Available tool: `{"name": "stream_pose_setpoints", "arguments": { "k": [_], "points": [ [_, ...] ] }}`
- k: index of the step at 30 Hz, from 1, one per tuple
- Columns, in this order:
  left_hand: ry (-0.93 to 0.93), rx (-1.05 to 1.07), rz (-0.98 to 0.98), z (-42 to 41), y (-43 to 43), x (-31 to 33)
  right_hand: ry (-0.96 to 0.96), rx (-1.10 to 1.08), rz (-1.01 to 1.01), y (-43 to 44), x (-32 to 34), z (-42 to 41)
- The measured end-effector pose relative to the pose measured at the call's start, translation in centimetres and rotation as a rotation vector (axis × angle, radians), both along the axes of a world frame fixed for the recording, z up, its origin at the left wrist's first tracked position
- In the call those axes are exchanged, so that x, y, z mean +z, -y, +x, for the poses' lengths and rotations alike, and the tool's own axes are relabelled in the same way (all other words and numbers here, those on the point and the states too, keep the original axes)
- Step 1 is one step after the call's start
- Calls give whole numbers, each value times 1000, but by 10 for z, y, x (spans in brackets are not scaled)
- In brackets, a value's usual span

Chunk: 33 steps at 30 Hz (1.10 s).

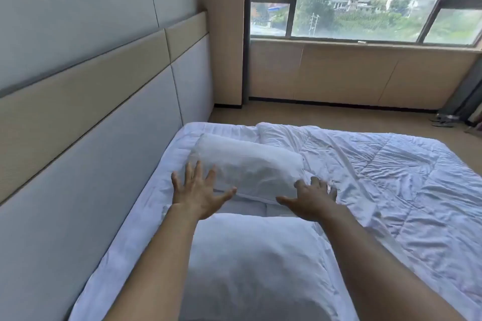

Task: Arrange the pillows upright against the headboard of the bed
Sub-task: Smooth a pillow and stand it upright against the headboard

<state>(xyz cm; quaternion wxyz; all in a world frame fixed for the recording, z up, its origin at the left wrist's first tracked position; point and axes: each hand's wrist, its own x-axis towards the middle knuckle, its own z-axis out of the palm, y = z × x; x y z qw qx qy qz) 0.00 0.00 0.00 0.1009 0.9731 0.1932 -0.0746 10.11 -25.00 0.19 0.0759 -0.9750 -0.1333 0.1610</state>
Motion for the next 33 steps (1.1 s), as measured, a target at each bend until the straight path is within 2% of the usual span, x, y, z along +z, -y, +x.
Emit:
{"name": "stream_pose_setpoints", "arguments": {
  "k": [6, 9, 13, 17, 22, 25, 29, 33],
  "points": [
    [-274, -17, -65, 10, -47, -172, -236, -6, -120, -51, -178, 11],
    [-314, -22, -56, 16, -70, -269, -275, -47, -180, -68, -267, 22],
    [-249, -10, -23, 19, -93, -380, -119, -100, -190, -69, -377, 14],
    [-141, -72, 60, 27, -101, -456, 37, -93, -137, -74, -458, 9],
    [-91, -117, 36, 39, -104, -523, 59, -112, -132, -88, -528, 18],
    [-87, -115, -4, 43, -107, -540, 52, -99, -100, -91, -549, 19],
    [-157, -123, -46, 42, -109, -526, 4, -112, -82, -90, -531, 18],
    [-157, -96, -66, 32, -107, -487, 90, -126, -80, -88, -485, 8]
  ]
}}
